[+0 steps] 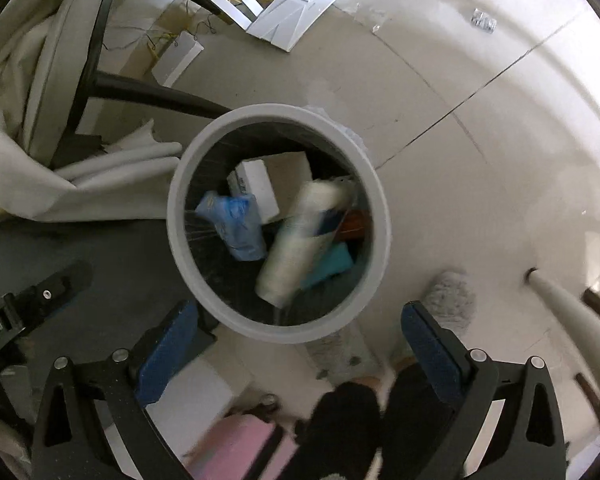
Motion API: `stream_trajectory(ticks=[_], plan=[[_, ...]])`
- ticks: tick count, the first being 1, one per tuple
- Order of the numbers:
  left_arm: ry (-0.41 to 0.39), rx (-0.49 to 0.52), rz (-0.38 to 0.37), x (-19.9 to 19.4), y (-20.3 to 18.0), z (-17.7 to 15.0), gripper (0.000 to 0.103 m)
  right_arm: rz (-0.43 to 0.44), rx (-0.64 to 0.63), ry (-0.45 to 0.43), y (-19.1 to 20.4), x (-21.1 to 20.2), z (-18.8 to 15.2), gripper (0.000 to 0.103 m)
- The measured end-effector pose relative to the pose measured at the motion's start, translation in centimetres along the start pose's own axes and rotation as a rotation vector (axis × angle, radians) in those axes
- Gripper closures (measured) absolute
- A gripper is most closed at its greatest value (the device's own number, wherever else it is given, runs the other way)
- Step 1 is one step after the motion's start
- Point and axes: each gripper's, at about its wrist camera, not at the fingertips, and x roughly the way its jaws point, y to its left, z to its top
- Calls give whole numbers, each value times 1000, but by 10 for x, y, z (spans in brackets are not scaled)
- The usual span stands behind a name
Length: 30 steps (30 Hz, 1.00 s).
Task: Collect trash
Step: 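Carry the medicine box and blue bag to the white bin and release them inside, then move both tools back over the table toward the last items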
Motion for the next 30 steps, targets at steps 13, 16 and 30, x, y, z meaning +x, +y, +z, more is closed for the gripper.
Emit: stream_trajectory(ticks=[13, 16, 30], plan=[[-46, 50, 88, -82, -12, -38, 5, -255, -107, -77, 44, -99, -20, 0], [-63, 61, 87, -116, -17, -50, 5, -256, -116, -99, 54, -134, -28, 0], [-143, 82, 86, -290, -29, -111, 5, -202, -163, -209, 108, -333, -97, 0]])
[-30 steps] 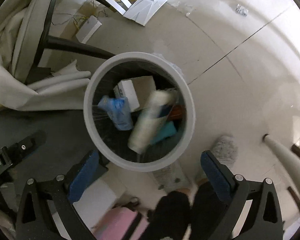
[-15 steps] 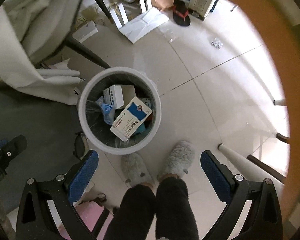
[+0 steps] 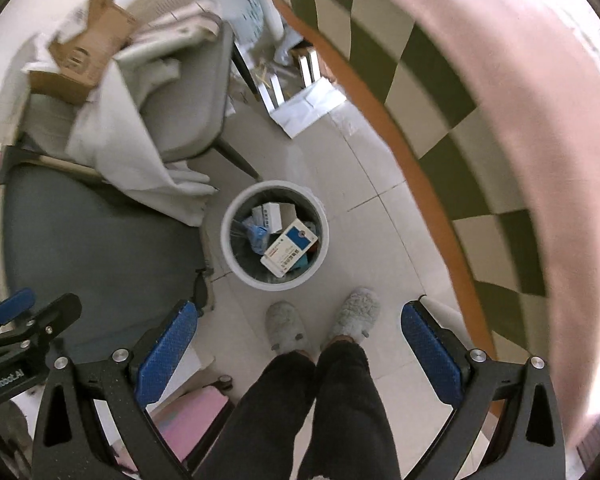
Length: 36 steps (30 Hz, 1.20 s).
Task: Collect trash
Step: 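Move both tools back over the table toward the last items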
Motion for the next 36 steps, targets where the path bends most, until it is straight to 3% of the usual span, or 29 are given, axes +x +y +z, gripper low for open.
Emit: stream_trajectory(ticks=[11, 16, 21, 24, 29, 32, 36], plan=[[-109, 23, -1, -112, -2, -23, 5, 93, -3, -70, 9, -119, -29, 0], [-155, 47, 19, -141, -20, -11, 5, 168, 52, -107, -9, -152, -17, 0], [-229, 121, 31, -169, -72, 21, 5, 210, 140, -158, -56, -177, 13, 0], [-273, 188, 30, -183, -126, 50, 0, 182, 202, -207, -114, -198, 37, 0], [-342, 325, 23, -199, -258, 107, 0, 68, 308, -221, -230, -218, 70, 0], [-359, 398, 14, -195, -342, 134, 0, -37, 387, -203, -321, -218, 85, 0], [-323, 475, -11, -173, -448, 161, 0, -180, 494, -149, -451, -200, 105, 0]])
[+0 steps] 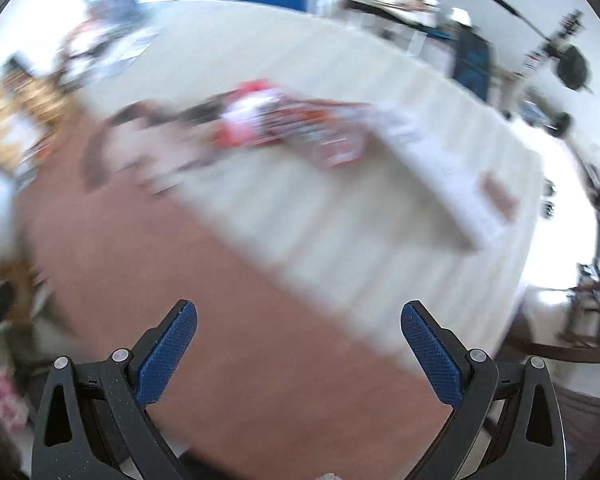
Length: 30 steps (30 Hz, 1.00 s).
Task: Collect trash
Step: 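Move both tools back over the table toward the last items, then grasp the long white barcode box with the right tool while the left tool grasps the red snack packet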
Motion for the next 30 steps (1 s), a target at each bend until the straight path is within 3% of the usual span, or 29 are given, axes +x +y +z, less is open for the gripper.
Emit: stream_trajectory(ticks=[3, 5, 9, 12, 16, 19, 23, 28, 30], plan=[[57, 43, -44, 35, -59, 34, 0, -94, 48, 58, -67, 49, 48, 0], [102, 65, -65, 59, -95, 50, 0, -106, 52, 98, -93, 77, 70, 0], [196, 42, -101, 97, -145, 76, 0, -116, -14, 161, -113, 122, 98, 0], [281, -46, -161, 123, -165, 92, 0, -94, -42, 210, -119, 148, 108, 0], [345, -204, -237, 144, -171, 112, 0, -33, 85, 204, -142, 152, 114, 26], [365, -298, -258, 156, -174, 129, 1, -16, 302, 186, -176, 143, 113, 38], [404, -391, -271, 170, -184, 147, 1, -24, 527, 137, -209, 135, 106, 40], [476, -517, -226, 193, -200, 156, 1, -19, 603, 111, -219, 132, 101, 41], [465, -466, -171, 195, -210, 160, 1, -33, 599, 106, -219, 131, 101, 41]])
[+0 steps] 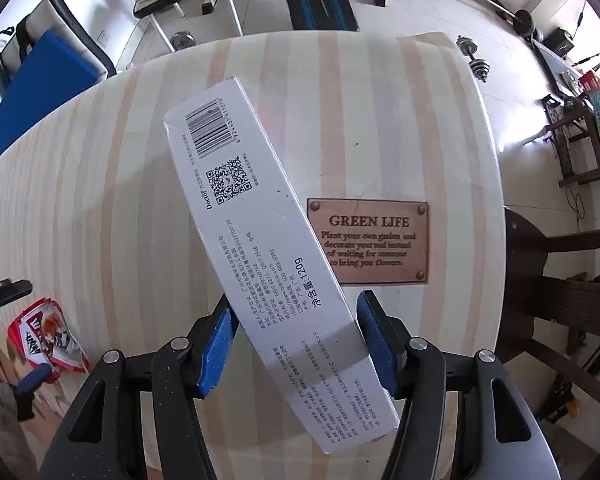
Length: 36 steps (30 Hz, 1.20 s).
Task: Collect trash
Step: 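Grasp the long white barcode box with the right tool while the left tool grasps the red snack packet, then carry the long box and red packet to the white bin and release them inside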
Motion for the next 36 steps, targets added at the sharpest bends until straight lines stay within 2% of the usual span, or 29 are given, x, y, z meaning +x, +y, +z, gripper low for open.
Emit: stream_trajectory(ticks=[3, 6, 8, 9, 12, 16, 19, 22, 24, 25, 26, 28, 32, 36], plan=[[-71, 239, 156, 3, -23, -18, 1, -18, -28, -12, -4, -7, -3, 41], [-122, 426, 227, 4, -20, -48, 1, -36, -62, -18, -8, -9, -11, 41], [-100, 490, 238, 9, -3, -66, 1, -35, -79, -6, -12, -7, -23, 41], [-79, 495, 230, 12, 5, -71, 1, -38, -91, 1, -13, -4, -24, 41], [-27, 415, 137, 13, 38, -73, 2, -52, -121, 16, -12, 3, -32, 41], [-66, 433, 73, -4, 35, -69, 2, -57, -129, 36, -10, 13, -30, 40], [-98, 450, 64, -14, 29, -51, 2, -43, -123, 42, -9, 17, -25, 39], [-75, 440, 83, -4, 20, -36, 4, -54, -122, 44, -6, 20, -23, 39], [-88, 423, 94, -2, 17, -35, 10, -54, -132, 29, -3, 19, -23, 42], [-105, 428, 88, -5, 15, -31, 21, -43, -143, 18, -1, 18, -25, 48], [-125, 454, 79, -8, 12, -36, 35, -40, -151, 13, 2, 16, -29, 48], [-139, 528, 86, -8, -8, -49, 47, -16, -156, 27, 2, 16, -37, 48], [-160, 691, 122, -5, -14, -78, 49, 7, -171, 43, 1, 14, -64, 48], [-135, 743, 118, -7, 11, -101, 53, 17, -196, 66, -7, 14, -105, 48]])
